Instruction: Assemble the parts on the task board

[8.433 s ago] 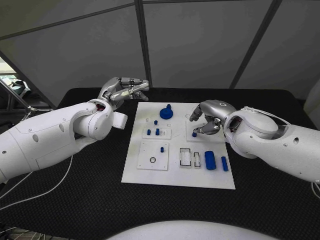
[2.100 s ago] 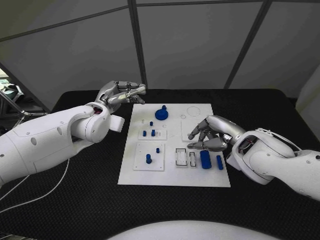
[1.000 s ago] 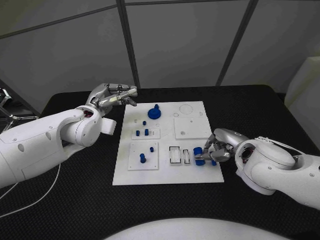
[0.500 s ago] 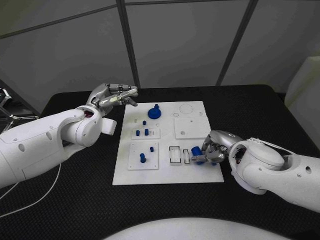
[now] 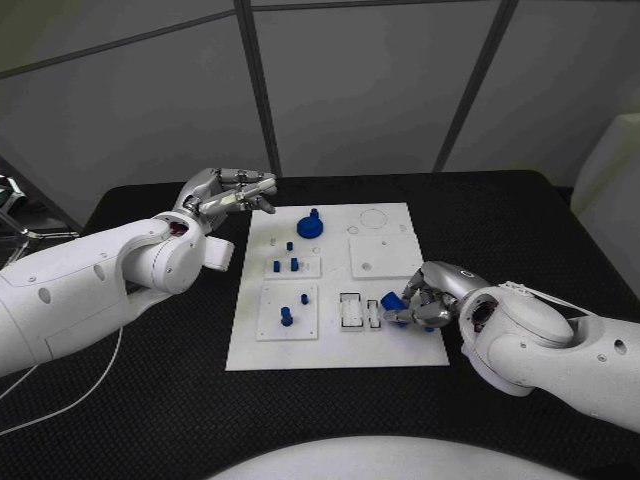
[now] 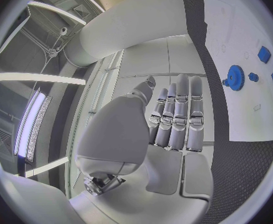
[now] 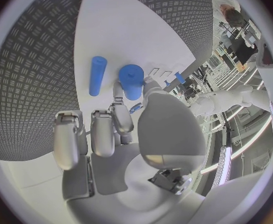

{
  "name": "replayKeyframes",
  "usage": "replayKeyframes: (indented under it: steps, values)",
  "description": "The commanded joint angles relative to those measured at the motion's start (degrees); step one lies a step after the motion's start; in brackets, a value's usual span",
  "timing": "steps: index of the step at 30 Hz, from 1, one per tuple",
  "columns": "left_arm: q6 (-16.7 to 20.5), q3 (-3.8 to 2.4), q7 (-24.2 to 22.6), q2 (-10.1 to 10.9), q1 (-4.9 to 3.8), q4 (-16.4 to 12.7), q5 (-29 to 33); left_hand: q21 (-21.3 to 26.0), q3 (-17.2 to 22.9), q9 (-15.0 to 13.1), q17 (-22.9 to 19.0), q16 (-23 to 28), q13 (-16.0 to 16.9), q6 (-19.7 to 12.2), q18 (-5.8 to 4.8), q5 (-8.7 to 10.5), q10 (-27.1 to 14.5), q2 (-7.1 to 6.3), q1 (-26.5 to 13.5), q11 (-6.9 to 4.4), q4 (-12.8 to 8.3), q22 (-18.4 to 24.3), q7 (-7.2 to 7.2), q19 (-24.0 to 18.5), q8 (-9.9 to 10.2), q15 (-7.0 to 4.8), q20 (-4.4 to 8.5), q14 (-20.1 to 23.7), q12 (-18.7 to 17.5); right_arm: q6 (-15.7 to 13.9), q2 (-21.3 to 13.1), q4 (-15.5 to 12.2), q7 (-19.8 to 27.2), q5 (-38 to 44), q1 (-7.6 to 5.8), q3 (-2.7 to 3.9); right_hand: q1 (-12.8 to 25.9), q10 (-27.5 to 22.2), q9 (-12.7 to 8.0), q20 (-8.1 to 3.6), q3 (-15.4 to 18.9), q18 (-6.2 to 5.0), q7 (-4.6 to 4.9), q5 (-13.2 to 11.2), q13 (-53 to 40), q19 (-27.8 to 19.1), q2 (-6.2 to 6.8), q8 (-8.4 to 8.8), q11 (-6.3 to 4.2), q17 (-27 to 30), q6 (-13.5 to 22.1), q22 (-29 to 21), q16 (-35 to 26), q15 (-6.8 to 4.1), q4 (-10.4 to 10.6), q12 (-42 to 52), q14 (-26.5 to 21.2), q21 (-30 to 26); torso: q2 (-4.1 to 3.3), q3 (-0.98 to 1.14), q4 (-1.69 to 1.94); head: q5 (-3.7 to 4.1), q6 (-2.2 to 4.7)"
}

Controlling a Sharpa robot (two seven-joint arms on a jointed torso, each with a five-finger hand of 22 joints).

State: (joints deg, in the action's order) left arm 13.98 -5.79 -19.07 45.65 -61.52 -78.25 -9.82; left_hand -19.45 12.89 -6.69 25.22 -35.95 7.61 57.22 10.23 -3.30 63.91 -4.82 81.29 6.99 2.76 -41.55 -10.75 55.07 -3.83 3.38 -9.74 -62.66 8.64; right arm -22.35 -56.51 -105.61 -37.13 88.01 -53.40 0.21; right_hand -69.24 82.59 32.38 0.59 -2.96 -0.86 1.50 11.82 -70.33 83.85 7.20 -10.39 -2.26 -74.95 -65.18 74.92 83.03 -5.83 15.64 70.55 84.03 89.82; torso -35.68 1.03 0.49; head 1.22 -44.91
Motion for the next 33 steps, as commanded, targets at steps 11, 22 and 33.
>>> replayKeyframes:
  steps: [11, 22, 33]
  values:
    - [-0.8, -0.04, 0.0, -0.1, 0.01, -0.1, 0.2, 0.2, -0.1, -0.1, -0.1, 0.4, 0.1, -0.5, 0.09, 0.30, -0.2, 0.17, 0.2, 0.17, -0.3, 0.1, 0.00, 0.4, 0.0, 0.04, 0.12, 0.1, -0.1, -8.2, 0.6, -3.2, 5.3, -8.0, -0.15, 0.15, 0.7, 0.2, 1.4, -0.48, 0.4, 0.86, 0.01, 0.6, -0.1, 6.2, -0.05, -0.04, -0.39, -0.9, -0.7, 15.1, 0.4, -0.47, 0.6, 0.1, 3.2, 0.2, -0.04, -0.09, 0.14, 0.08, 0.49]
    - [-0.9, -0.05, 0.0, -0.2, 0.01, -0.2, 0.2, 0.2, -0.1, -0.1, -0.1, 0.4, 0.1, -0.5, 0.09, 0.30, -0.2, 0.17, 0.2, 0.17, -0.3, 0.1, 0.00, 0.4, 0.0, 0.04, 0.12, 0.1, -0.1, -4.0, 4.8, -0.8, 3.5, -9.1, -0.17, 0.18, 3.6, 0.2, 2.6, -0.51, 1.3, 0.86, -0.15, 0.4, -0.1, 6.2, 0.34, 0.33, -0.49, -0.8, -1.2, 15.1, 0.3, -0.53, 1.2, -0.2, 3.2, 0.2, -0.10, -0.10, 0.10, -0.24, 0.34]
    - [-1.0, -0.05, 0.0, -0.3, 0.00, -0.3, 0.2, 0.2, -0.1, -0.1, -0.1, 0.4, 0.1, -0.5, 0.09, 0.30, -0.2, 0.17, 0.2, 0.17, -0.3, 0.1, 0.00, 0.4, 0.0, 0.04, 0.12, 0.1, -0.1, -4.0, 7.3, 1.6, 0.8, -6.6, -0.20, 0.22, 8.1, 0.3, 4.1, -0.64, 2.3, 0.85, -0.34, -2.3, -0.2, 6.1, 2.45, 1.06, -0.64, -0.7, -1.7, 15.1, 0.1, -0.66, 1.3, -0.6, 3.2, 0.2, -0.05, -0.07, 0.06, -0.43, 0.18]
